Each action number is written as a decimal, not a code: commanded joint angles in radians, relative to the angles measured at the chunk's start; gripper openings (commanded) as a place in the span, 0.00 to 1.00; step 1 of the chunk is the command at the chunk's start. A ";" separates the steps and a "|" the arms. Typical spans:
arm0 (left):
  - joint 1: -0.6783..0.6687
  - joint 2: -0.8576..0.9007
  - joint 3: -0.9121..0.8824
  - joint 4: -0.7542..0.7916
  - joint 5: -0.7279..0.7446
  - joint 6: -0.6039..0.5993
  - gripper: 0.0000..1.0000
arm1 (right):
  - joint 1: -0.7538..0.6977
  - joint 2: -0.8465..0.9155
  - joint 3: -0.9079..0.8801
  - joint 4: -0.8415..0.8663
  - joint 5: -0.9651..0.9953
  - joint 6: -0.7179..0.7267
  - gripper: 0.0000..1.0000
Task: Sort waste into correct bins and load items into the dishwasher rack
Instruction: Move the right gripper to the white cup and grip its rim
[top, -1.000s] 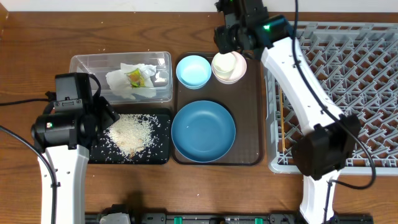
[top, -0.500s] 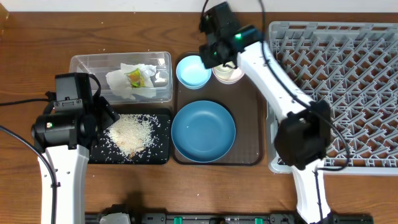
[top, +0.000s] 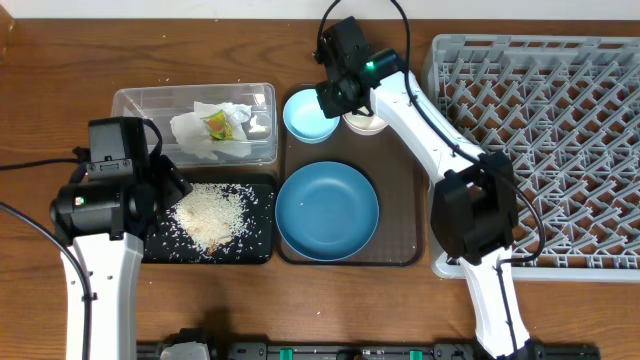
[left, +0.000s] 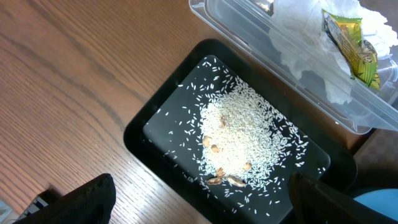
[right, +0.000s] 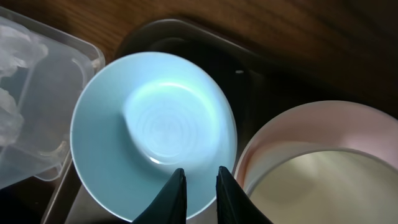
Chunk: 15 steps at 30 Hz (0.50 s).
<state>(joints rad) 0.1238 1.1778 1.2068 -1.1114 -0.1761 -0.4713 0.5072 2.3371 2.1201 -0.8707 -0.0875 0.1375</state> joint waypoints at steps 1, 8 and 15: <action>0.005 -0.002 0.020 -0.003 -0.019 -0.002 0.91 | -0.005 -0.086 0.019 0.000 0.033 -0.005 0.16; 0.005 -0.002 0.020 -0.003 -0.019 -0.002 0.91 | -0.006 -0.100 0.019 -0.092 0.099 -0.004 0.15; 0.005 -0.002 0.020 -0.003 -0.019 -0.002 0.91 | -0.002 -0.042 0.019 -0.109 0.100 -0.004 0.16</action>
<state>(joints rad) 0.1238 1.1778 1.2068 -1.1114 -0.1761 -0.4713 0.5072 2.2601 2.1288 -0.9791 -0.0032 0.1371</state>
